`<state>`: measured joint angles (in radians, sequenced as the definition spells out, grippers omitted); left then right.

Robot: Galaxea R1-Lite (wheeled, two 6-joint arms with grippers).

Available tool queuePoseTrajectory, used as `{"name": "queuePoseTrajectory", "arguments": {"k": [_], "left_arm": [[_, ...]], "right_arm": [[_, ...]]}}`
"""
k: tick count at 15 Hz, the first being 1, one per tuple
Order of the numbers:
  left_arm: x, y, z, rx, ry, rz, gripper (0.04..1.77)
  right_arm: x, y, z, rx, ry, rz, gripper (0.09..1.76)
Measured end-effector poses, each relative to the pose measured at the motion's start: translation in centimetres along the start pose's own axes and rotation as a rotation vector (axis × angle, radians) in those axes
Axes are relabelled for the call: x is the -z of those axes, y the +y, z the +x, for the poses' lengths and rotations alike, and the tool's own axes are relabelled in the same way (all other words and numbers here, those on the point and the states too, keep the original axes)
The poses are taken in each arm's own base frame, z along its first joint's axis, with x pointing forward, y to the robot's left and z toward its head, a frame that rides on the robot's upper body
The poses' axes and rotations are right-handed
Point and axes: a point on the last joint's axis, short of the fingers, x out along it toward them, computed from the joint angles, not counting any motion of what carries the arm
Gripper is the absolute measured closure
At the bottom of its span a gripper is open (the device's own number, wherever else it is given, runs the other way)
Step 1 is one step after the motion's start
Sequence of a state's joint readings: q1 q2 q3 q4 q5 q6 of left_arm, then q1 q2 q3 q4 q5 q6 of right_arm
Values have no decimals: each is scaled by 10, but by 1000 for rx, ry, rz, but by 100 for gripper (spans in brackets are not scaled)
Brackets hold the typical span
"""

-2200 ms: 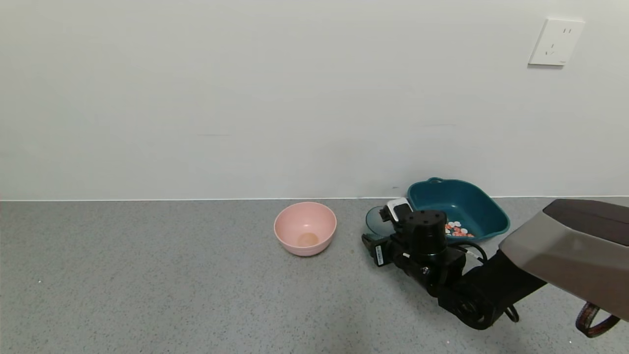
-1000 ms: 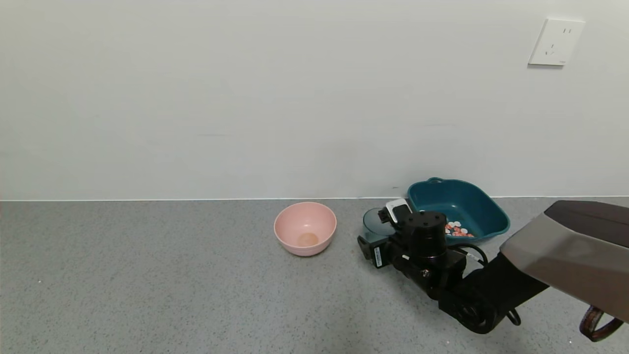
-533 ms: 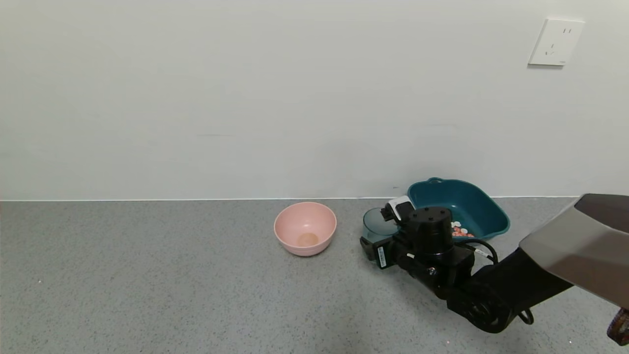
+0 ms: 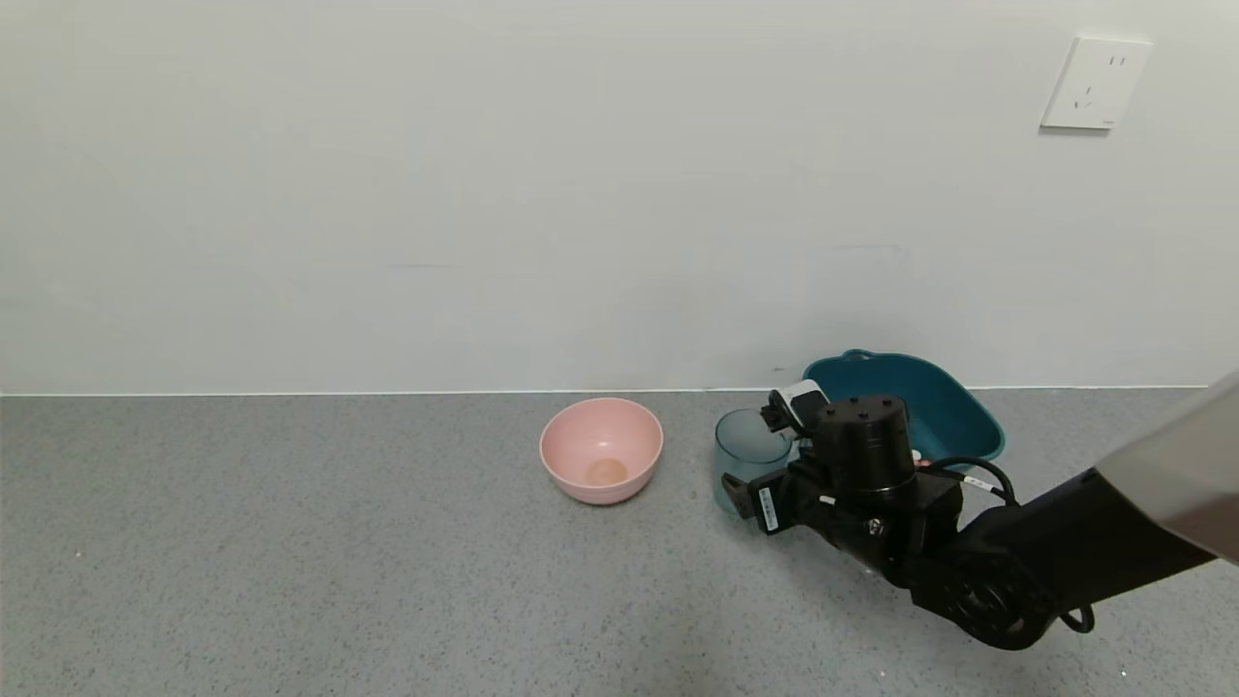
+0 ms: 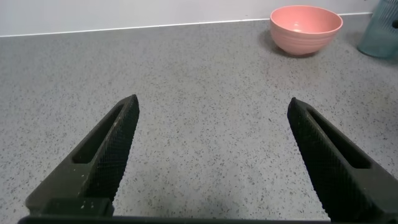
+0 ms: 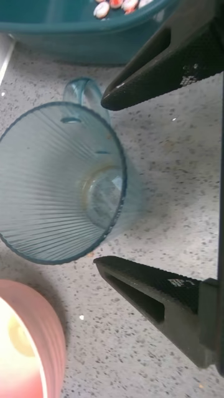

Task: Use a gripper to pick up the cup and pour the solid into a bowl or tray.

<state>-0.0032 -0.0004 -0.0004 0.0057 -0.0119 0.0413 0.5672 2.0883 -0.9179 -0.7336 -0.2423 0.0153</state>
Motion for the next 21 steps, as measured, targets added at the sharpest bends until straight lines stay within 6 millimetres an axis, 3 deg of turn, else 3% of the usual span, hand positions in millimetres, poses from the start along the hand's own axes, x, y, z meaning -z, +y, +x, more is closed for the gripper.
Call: {"name": "queuePoseTrajectory", "arguments": {"k": [10,15,21], "left_arm": [[0,0,0,0,0,0,9],[0,0,0,0,0,0,9],[0,0,0,0,0,0,9]], "right_arm": [[-16,-14,-39,11,85,-16,15],[-28,-20,-70,14,94,-20,15],[-18,-31,-111,22,90,-17,15]]}}
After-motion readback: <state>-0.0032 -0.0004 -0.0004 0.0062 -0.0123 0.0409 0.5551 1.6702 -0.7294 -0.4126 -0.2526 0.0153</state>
